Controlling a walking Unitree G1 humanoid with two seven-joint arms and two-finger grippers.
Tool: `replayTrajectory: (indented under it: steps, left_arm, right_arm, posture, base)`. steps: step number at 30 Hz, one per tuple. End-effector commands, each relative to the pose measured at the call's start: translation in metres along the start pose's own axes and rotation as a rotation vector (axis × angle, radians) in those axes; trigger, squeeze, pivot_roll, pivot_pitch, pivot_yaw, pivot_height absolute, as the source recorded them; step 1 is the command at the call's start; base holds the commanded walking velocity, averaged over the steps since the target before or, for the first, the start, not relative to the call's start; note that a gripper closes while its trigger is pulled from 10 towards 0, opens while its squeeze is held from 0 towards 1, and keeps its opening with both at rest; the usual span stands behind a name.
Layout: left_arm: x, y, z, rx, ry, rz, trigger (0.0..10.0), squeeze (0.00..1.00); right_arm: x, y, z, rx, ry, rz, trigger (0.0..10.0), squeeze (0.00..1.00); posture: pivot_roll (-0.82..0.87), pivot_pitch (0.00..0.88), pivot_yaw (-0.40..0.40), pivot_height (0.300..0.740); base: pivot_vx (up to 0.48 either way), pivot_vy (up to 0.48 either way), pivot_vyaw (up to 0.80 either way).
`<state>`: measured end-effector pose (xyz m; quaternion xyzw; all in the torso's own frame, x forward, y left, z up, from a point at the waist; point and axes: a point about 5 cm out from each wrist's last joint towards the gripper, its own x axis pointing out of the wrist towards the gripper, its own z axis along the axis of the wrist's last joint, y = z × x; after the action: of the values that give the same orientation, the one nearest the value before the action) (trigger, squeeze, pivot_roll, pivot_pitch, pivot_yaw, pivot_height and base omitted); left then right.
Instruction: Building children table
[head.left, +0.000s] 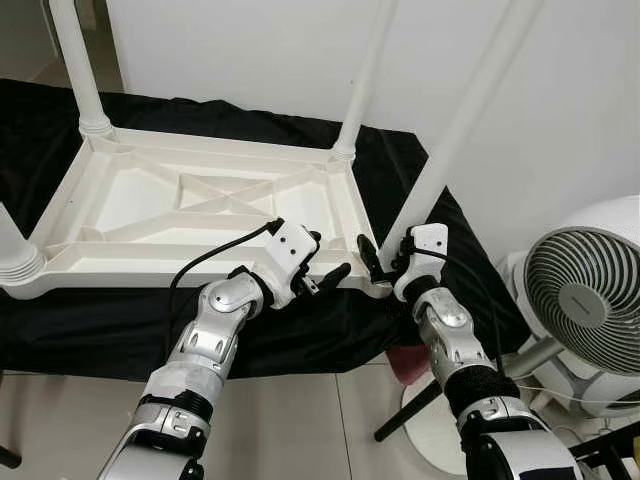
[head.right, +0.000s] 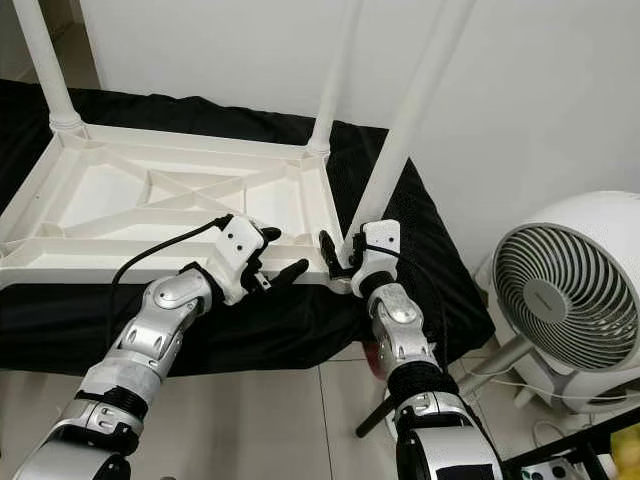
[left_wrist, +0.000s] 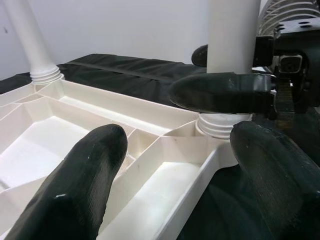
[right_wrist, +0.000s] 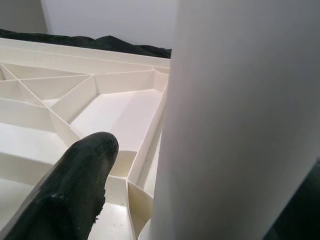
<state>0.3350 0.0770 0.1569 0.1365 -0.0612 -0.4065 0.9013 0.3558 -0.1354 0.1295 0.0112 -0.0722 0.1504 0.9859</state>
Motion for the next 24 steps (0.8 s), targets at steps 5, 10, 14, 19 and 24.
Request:
replayTrajectory:
  steps: [5,10,14,19,24]
  left_arm:
    - [0.0019,0.0073,-0.0009,0.001,-0.003,0.195,10.0,0.0]
    - [0.0012,0.0088,-0.0006,0.002,-0.006,0.199,10.0,0.0]
    - [0.0007,0.0097,-0.0003,0.002,-0.007,0.201,10.0,0.0]
    - [-0.0008,0.0101,-0.0013,0.0,-0.006,0.203,10.0,0.0]
    - [-0.0034,0.0128,-0.0032,-0.002,0.002,0.205,10.0,0.0]
  right_arm:
    - [-0.002,-0.0063,-0.0025,-0.012,0.005,-0.013,10.0,0.0]
    - [-0.0031,-0.0054,-0.0035,-0.01,0.001,-0.016,10.0,0.0]
    - [-0.0034,-0.0035,-0.0048,-0.008,0.001,-0.011,10.0,0.0]
    - [-0.0037,-0.0045,-0.005,-0.009,-0.001,-0.013,10.0,0.0]
    - [-0.0026,-0.0026,-0.0036,-0.011,-0.009,-0.012,10.0,0.0]
  posture:
    - [0.04,0.0,-0.165,0.74]
    - [0.04,0.0,-0.163,0.74]
    - [0.03,0.0,-0.161,0.74]
    - [0.03,0.0,-0.156,0.74]
    - [0.04,0.0,-0.128,0.74]
  base:
    - [0.0,0.0,0.0]
    - [0.0,0.0,0.0]
    - [0.0,0.0,0.0]
    - [0.0,0.0,0.0]
    - [0.0,0.0,0.0]
